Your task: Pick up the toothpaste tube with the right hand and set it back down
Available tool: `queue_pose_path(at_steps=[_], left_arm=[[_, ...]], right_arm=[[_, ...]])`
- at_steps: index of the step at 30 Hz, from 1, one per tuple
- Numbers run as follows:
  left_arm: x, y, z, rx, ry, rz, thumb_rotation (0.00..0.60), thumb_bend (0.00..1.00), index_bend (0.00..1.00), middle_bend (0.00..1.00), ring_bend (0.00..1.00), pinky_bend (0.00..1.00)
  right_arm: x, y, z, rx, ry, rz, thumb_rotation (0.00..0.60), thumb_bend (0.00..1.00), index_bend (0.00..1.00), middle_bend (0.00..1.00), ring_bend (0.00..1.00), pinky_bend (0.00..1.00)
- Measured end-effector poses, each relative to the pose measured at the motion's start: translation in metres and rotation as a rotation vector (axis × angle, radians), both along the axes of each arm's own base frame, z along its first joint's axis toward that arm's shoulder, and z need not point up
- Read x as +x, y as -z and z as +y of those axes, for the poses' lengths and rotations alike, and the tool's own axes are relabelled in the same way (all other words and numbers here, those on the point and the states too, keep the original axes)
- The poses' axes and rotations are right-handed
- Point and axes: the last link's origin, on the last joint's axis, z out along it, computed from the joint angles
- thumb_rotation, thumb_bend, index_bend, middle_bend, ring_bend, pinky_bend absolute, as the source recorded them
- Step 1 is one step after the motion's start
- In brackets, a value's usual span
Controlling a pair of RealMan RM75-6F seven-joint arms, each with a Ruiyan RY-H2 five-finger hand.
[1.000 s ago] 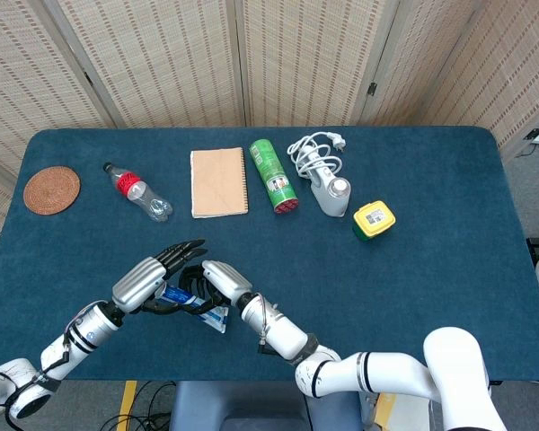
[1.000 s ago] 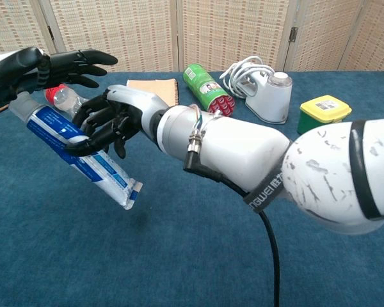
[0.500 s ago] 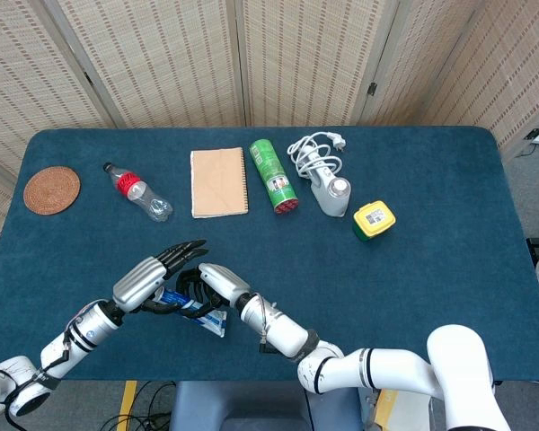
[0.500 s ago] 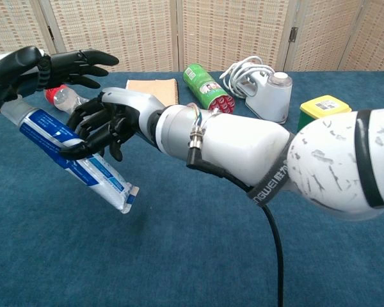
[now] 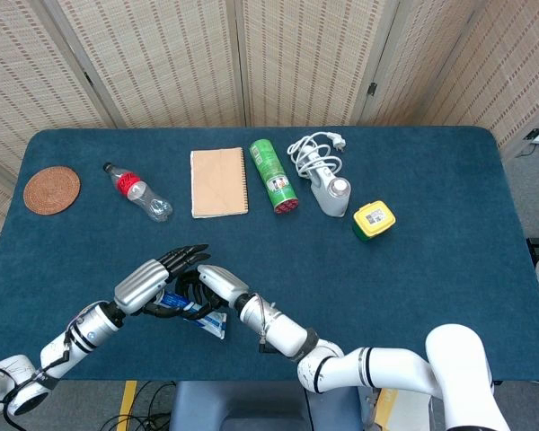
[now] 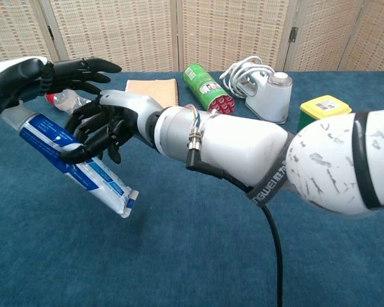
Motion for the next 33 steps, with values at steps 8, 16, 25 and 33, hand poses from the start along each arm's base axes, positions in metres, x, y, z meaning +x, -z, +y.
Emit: queue_pose_path(at_steps=[8,16,25,33], left_arm=[[-0.001,0.0,-0.001,-0.013,0.005,0.02,0.001,0.0,0.0,0.0,0.0,0.13],[-0.002,0.0,0.0,-0.002,-0.004,0.024,0.015,0.0,0.0,0.0,0.0,0.13],[-0.009,-0.006,0.003,0.024,-0.055,-0.008,0.05,0.0,0.0,0.0,0.0,0.13],[-0.031,-0.018,0.008,0.058,-0.163,-0.025,0.051,0.0,0.0,0.0,0.0,0.13]], right_arm=[[0.0,0.0,0.0,0.012,-0.01,0.015,0.6,0.64,0.59,0.76,0.64,0.72],[0.0,0.001,0.002,0.015,-0.015,0.015,0.6,0.64,0.59,0.76,0.64,0.72],[-0.007,0.001,0.0,0.016,-0.009,0.032,0.6,0.63,0.58,0.72,0.64,0.72],[-0.025,-0.013,-0.013,-0.055,-0.11,0.178,0.6,0.54,0.52,0.68,0.63,0.72]])
